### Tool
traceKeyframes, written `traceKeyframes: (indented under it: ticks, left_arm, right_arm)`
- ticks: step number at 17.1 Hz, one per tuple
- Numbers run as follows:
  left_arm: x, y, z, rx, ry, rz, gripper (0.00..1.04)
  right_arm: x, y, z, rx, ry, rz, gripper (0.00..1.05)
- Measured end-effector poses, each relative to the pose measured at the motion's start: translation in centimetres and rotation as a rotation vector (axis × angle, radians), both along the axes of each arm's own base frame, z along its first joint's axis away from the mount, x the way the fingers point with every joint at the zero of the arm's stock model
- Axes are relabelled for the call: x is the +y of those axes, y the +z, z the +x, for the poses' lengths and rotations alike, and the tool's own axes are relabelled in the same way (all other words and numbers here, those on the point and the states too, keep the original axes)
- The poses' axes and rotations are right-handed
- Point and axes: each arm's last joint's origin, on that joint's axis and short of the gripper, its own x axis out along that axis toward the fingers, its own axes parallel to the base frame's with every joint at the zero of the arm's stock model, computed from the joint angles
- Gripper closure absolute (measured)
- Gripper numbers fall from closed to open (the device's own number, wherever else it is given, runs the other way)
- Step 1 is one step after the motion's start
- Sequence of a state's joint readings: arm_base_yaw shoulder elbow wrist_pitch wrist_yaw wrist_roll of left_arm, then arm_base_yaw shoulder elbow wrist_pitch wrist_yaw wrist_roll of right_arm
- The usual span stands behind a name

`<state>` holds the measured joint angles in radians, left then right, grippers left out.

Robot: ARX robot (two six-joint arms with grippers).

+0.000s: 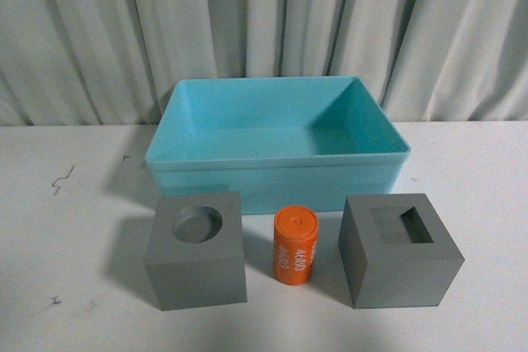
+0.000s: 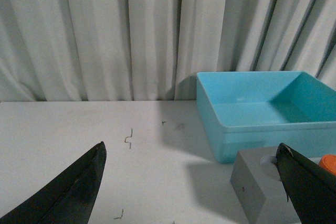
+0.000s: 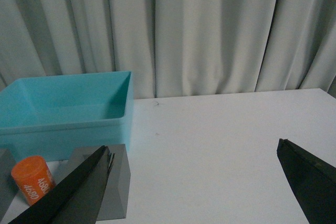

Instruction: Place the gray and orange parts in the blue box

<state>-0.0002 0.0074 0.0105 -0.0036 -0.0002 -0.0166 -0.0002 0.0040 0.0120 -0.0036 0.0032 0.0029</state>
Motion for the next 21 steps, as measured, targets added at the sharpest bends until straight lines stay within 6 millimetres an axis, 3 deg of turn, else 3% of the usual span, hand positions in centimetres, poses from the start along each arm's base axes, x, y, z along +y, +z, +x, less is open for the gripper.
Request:
traceKeyframes:
  ticks: [21]
  left_arm:
    - [0.0,0.0,0.0,0.0,0.0,0.0,0.07]
  right_arm:
    - [0.0,0.0,0.0,0.0,0.0,0.0,0.06]
